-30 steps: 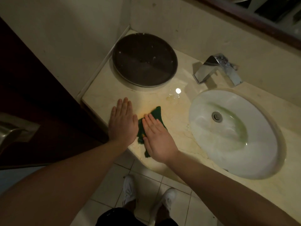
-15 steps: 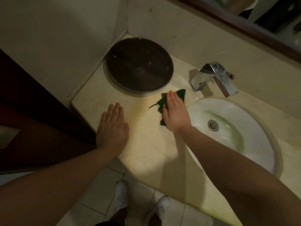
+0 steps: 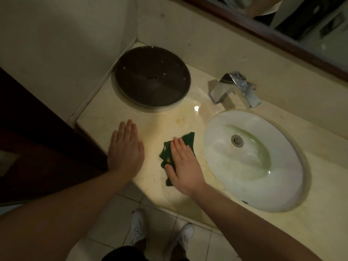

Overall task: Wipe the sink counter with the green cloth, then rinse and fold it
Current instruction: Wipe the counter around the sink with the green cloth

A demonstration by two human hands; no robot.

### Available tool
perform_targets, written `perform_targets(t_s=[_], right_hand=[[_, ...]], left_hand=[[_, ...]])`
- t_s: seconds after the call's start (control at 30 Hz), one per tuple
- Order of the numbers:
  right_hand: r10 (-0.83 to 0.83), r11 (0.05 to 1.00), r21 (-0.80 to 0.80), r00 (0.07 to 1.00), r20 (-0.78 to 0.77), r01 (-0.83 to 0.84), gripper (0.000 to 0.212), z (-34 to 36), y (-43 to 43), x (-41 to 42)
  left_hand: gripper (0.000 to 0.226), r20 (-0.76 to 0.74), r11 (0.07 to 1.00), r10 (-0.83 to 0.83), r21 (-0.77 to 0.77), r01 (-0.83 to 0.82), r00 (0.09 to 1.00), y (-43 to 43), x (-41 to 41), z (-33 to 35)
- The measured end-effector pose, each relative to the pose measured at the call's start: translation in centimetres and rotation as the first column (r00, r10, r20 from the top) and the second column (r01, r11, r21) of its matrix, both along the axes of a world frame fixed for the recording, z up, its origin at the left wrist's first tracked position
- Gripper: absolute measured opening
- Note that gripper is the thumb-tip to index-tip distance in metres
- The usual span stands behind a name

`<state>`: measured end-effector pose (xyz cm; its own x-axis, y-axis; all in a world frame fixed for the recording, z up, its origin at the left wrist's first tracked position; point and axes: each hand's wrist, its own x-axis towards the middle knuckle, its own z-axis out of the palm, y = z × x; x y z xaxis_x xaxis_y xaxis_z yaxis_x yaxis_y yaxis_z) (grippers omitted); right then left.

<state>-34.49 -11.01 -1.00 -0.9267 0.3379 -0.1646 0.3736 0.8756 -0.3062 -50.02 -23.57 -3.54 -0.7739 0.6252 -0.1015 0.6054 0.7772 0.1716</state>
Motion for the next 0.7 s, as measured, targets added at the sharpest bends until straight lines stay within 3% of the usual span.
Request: perform_targets(t_s=[0.1,0.17,0.27,0.4,0.5,0.57,0.7], right_hand=[[-0.216,0.972,-0.126,0.961,-0.173,0.196,0.057,1.3,1.0,0.8],[-0.467,0.884,-0.13,0.844,-0.262,0.449,0.048,1.8,1.5,1.2],[-0.643,0.756,-0.199,0.764,-0.045,0.624,0.051,2.5,1.3,0.9],[-0.682,0.682,-0.179,0.705,0.195,0.71,0.052,3.0,0.8,-0.4],[-0.656,0.574,-0.376,0.684,0.32,0.727,0.027,3.8,1.5,-0.8],[-0.65,0.462,-0.545,0.686,0.327,0.699,0.015,5.1,1.7,-0.4],[-0.711,0.394,-0.702,0.681,0.176,0.593,0.023,8.6,2.5,0.4]], left_hand=[[0.063,0.012,1.0,-0.003,-0.002,0.004,1.0,-0.1,0.0,0.3],[0.063,0.009,1.0,-0.008,-0.01,0.008,1.0,0.0,0.0,0.4],[0.063,0.005,0.999,-0.018,-0.03,0.018,1.0,-0.1,-0.1,0.5],[0.063,0.001,0.999,-0.024,-0.025,0.024,1.0,-0.3,-0.1,0.6],[0.063,0.008,0.999,-0.028,-0.024,0.029,1.0,-0.3,-0.1,0.6],[0.063,0.013,0.999,-0.029,-0.02,0.029,1.0,-0.3,-0.2,0.6],[0.062,0.024,1.0,-0.022,0.014,0.021,0.999,-0.4,-0.2,0.6]])
